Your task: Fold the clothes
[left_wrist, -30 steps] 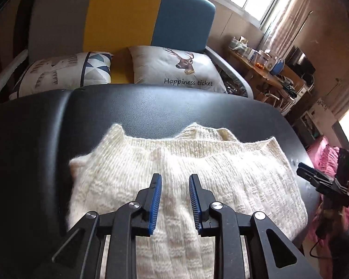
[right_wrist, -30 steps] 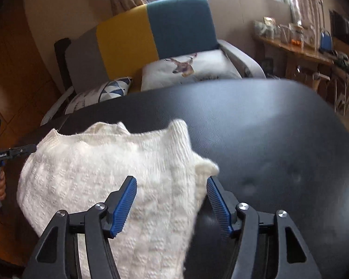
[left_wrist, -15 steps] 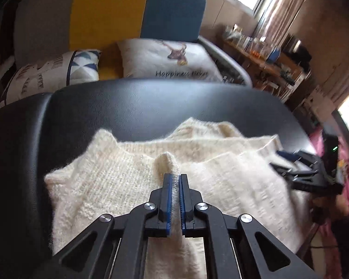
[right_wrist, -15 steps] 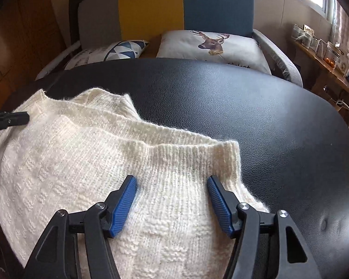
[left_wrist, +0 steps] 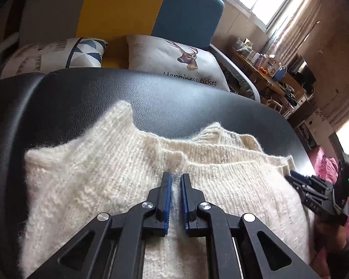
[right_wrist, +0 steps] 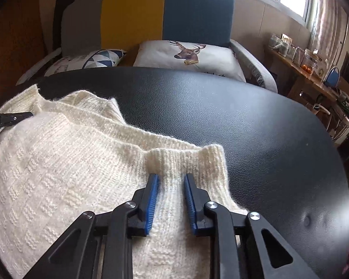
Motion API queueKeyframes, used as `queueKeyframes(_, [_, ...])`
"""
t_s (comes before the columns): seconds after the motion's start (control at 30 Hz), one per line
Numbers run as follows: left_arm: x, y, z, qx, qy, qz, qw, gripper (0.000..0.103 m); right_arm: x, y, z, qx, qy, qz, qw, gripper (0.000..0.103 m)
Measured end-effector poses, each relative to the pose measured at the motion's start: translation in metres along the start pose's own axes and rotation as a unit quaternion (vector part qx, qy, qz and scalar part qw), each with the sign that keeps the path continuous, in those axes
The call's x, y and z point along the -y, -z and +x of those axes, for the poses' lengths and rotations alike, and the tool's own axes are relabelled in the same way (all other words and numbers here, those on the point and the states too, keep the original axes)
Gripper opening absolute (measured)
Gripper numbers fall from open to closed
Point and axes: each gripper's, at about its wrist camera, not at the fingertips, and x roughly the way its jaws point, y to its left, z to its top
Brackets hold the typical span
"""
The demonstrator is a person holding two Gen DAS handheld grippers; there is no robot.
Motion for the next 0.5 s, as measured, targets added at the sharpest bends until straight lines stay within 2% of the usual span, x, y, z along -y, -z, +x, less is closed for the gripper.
queueKeyframes(0.07, [0.0,0.011,-0.008,-0.001,0.004,-0.003,1.0,0.009,0.006,0.005,0.001,-0.006,0.011,0.007,1.0,0.021])
queueKeyframes(0.2, [0.001,0.025,-0.029,0.0,0.016,-0.031,0.9994,0.009,0.016,0.004,0.0,-0.01,-0.021,0.033,0.999,0.021])
queueKeyframes(0.27, [0.009,0.026,-0.043,0.009,0.012,-0.025,0.9996,0.01,0.022,-0.001,-0.008,-0.009,-0.047,0.057,0.997,0.021])
queueKeyframes(0.3, [0.013,0.026,-0.05,0.013,0.01,-0.022,0.9996,0.011,0.025,-0.004,-0.013,-0.008,-0.06,0.071,0.996,0.025])
queueKeyframes(0.4, [0.027,0.017,-0.066,0.034,0.012,0.02,0.9991,0.02,0.026,-0.012,-0.031,0.003,-0.116,0.105,0.988,0.031])
queueKeyframes(0.43, [0.031,0.018,-0.061,0.026,0.011,0.029,0.9992,0.024,0.023,-0.015,-0.035,0.006,-0.138,0.111,0.984,0.031])
queueKeyframes(0.5, [0.038,0.019,-0.051,0.009,0.009,0.047,0.9988,0.026,0.008,-0.022,-0.041,0.009,-0.163,0.096,0.982,0.033])
